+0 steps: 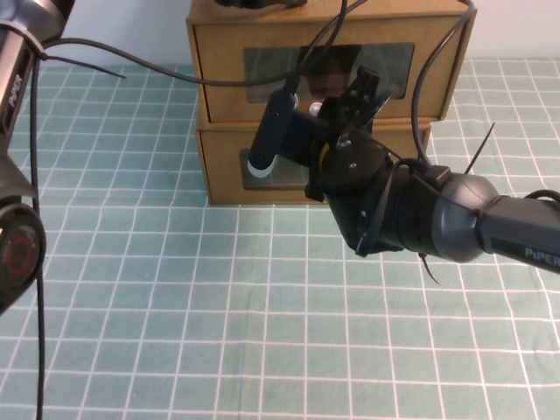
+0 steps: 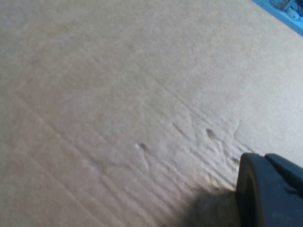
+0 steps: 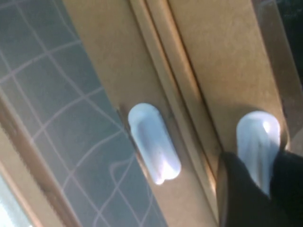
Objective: Open the shoe box
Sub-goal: 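Pull the top drawer of the cardboard box fully open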
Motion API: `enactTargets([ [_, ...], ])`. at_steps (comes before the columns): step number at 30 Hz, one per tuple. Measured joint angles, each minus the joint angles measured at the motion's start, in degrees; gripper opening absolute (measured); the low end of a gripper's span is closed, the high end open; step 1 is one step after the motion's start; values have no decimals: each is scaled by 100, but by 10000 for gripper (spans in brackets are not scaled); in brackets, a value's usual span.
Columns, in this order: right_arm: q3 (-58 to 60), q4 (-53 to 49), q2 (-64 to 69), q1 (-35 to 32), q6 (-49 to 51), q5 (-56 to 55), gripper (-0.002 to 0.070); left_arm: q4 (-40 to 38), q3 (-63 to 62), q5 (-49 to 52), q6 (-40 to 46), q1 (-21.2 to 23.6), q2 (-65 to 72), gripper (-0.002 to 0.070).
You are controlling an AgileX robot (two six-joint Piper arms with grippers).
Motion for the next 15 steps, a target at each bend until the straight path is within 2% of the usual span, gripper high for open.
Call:
enactTargets([
  [8, -146, 59, 77, -87, -50, -206, 176, 0, 0, 0, -26, 13, 0, -6],
  [15, -193, -6, 77, -96, -75, -246, 352, 0, 0, 0, -39, 13, 0, -6],
])
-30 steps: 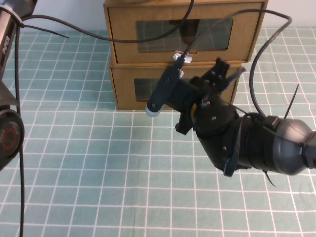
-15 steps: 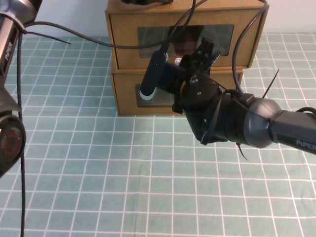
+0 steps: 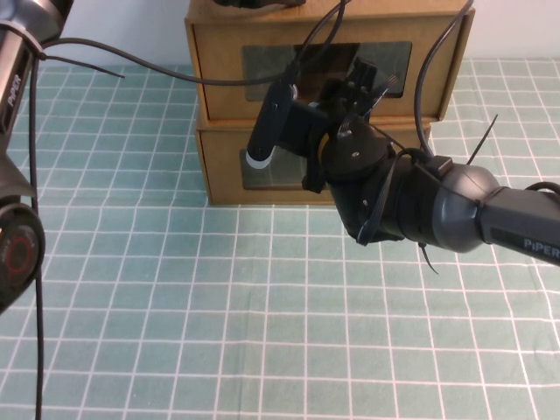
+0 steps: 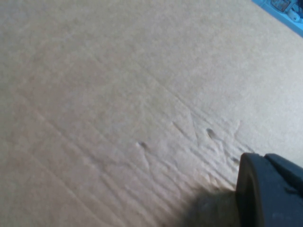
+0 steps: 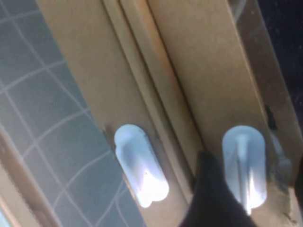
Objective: Open the shoe box
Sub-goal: 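Pull the top drawer of the cardboard box fully open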
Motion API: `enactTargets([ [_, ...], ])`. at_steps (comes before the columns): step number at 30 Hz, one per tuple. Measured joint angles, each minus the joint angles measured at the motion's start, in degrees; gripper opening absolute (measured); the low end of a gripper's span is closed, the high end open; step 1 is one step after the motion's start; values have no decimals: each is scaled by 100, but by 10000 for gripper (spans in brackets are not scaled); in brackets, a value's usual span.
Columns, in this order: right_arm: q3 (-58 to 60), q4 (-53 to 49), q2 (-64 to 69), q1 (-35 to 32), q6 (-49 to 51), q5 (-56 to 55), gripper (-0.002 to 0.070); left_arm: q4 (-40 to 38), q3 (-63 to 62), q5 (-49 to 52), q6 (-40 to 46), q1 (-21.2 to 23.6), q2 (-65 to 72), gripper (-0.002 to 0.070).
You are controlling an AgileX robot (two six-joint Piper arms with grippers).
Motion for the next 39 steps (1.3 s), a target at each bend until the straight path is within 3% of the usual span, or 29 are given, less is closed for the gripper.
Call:
enactTargets([
  [3, 0, -2, 0, 0, -99, 0, 350, 0, 0, 0, 0, 0, 0, -6],
  [9, 0, 8, 0, -82, -237, -235, 281, 0, 0, 0, 0, 4, 0, -6],
  [14, -25, -9, 0, -209, -540, -462, 109, 0, 0, 0, 0, 13, 9, -6],
  [26, 127, -119, -33, -159, -732, -465, 104, 21, -9, 0, 0, 13, 27, -6],
  [39, 1801, -638, -1020, 506, 47, 143, 76, -125, -9, 69, -25, 13, 87, -6],
])
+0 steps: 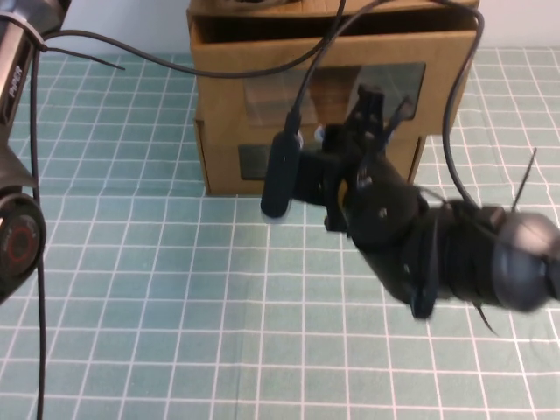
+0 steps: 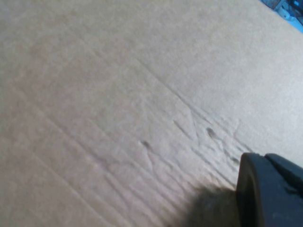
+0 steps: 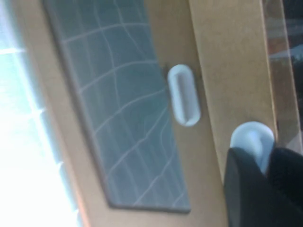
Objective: Open the shoe box
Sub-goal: 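Pull the top drawer of the cardboard box fully open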
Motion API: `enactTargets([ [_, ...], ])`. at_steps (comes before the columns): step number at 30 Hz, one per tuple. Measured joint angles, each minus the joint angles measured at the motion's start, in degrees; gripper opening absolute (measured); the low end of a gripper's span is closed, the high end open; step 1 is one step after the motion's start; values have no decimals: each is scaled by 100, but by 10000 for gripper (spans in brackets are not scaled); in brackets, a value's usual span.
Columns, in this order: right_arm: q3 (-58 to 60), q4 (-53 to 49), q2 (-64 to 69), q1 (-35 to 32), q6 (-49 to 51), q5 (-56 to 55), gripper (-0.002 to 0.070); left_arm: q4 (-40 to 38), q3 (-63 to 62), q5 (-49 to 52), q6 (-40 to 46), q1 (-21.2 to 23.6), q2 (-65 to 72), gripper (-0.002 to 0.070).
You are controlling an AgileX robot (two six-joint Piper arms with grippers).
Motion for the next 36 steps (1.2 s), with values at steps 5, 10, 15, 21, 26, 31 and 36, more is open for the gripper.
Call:
enactTargets([
  [5, 565, 365, -363, 521, 170, 315, 73, 0, 0, 0, 0, 0, 0, -6],
  [10, 1020, 1117, -704, 1198, 194, 631, 73, 24, 0, 14, 0, 13, 0, -6],
  [15, 1245, 1973, -933, 1747, 194, 697, 78, 24, 0, 14, 0, 17, 0, -6],
  [21, 1382, 2747, -949, 2032, 232, 322, 19, 27, 0, -15, 0, 17, 0, -6],
  [26, 1406, 2900, -906, 2055, 244, 248, -8, 37, 0, -26, 0, 17, 0, -6],
  [31, 1406, 2929, -940, 2179, 257, 287, -11, 37, 0, -34, 0, 17, 0, -6],
  [36, 1457, 2996, -1457, 2073, 257, -360, -13, 75, 0, -34, 0, 17, -36, -6],
])
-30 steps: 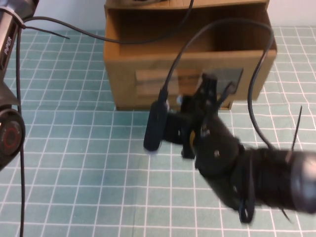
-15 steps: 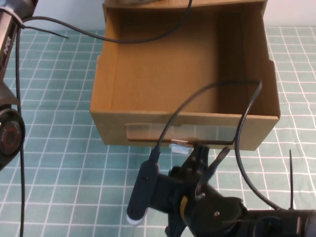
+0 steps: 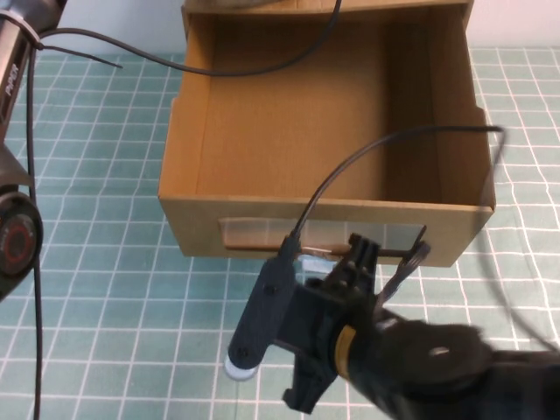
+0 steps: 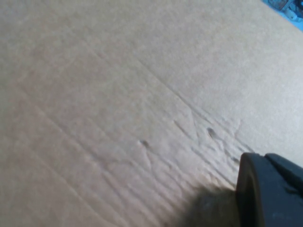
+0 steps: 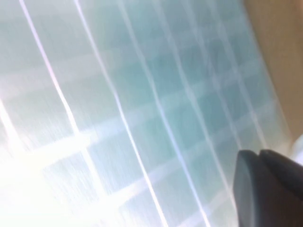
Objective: Open the shoe box
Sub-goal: 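Pull the top drawer of the cardboard box fully open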
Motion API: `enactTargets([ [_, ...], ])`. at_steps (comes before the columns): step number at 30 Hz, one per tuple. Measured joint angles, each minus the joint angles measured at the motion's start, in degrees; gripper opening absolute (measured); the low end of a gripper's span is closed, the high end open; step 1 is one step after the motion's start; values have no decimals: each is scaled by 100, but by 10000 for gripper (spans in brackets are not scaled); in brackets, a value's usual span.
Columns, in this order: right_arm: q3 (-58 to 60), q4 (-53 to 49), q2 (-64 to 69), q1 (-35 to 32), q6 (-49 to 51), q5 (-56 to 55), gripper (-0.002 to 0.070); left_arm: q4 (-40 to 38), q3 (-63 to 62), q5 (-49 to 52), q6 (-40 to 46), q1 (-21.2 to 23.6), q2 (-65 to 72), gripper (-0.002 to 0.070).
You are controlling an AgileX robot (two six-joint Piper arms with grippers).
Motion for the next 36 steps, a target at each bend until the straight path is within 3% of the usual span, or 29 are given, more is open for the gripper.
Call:
enactTargets([
  [10, -4, 139, -2048, 0, 0, -1165, -13, 911, 124, 195, -192, 60, -881, -6],
  [15, -437, 164, -2790, 0, -187, 411, -13, 1531, 124, 241, -512, 69, -1898, -6],
  [20, -699, 274, -3430, 0, -1546, 2236, -13, 2384, 589, 254, -816, 69, -3096, -6],
  [26, -663, 1254, -4360, 0, -2359, 3319, -13, 2785, 2527, 254, -729, 69, -4536, -6],
  [36, 1019, 2205, -6444, 0, -2513, 2778, -13, 3202, 7053, 243, -371, 69, -7242, -6],
])
